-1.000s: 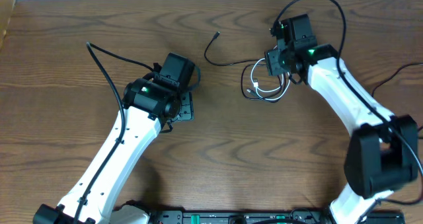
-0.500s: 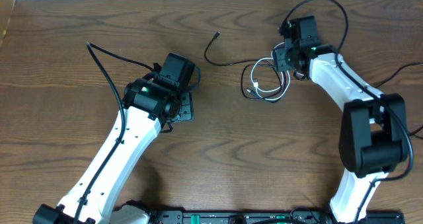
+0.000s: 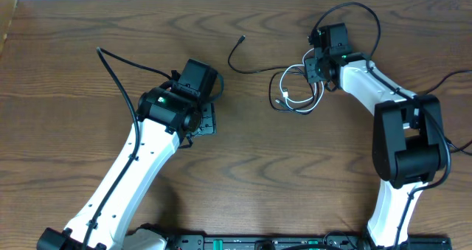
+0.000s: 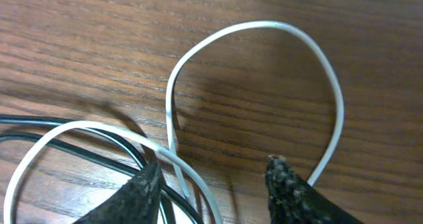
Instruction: Untangle cables
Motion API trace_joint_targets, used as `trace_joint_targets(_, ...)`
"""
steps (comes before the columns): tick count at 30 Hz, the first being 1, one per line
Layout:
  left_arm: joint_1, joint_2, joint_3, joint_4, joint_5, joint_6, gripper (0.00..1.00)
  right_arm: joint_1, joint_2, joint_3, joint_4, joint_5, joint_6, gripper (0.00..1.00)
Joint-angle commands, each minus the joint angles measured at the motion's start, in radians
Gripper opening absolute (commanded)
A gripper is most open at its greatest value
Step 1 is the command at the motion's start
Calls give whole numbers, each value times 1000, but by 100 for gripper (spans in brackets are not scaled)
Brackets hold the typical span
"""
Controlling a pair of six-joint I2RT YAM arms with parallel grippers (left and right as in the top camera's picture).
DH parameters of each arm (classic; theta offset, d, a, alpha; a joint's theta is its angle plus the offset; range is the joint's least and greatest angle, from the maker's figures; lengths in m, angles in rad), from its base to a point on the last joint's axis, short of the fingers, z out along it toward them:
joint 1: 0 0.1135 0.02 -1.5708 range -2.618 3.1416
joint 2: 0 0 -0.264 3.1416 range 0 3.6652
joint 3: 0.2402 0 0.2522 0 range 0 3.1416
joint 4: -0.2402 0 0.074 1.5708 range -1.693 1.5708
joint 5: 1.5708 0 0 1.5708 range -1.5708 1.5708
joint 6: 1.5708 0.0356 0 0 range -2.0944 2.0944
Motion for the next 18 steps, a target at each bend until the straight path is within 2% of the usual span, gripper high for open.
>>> trace_joint_targets(1, 0, 10, -4, -3, -2, 9, 69, -9, 30, 4, 10, 6, 12, 45)
trace_joint_targets(5, 0, 10, -4, -3, -2, 9, 69, -9, 32, 4, 24, 9, 38, 42)
trace_joint_targets(9, 0, 10, -4, -3, -2, 9, 69, -10, 32, 4, 31, 9, 42, 32)
trace_joint_targets(14, 0, 10, -4, -2, -2, 9, 69, -10, 34, 4, 23, 9, 81, 30)
trace_joint_targets(18, 0, 10, -4, -3, -2, 9, 69, -10, 34, 4, 25, 10, 99, 24)
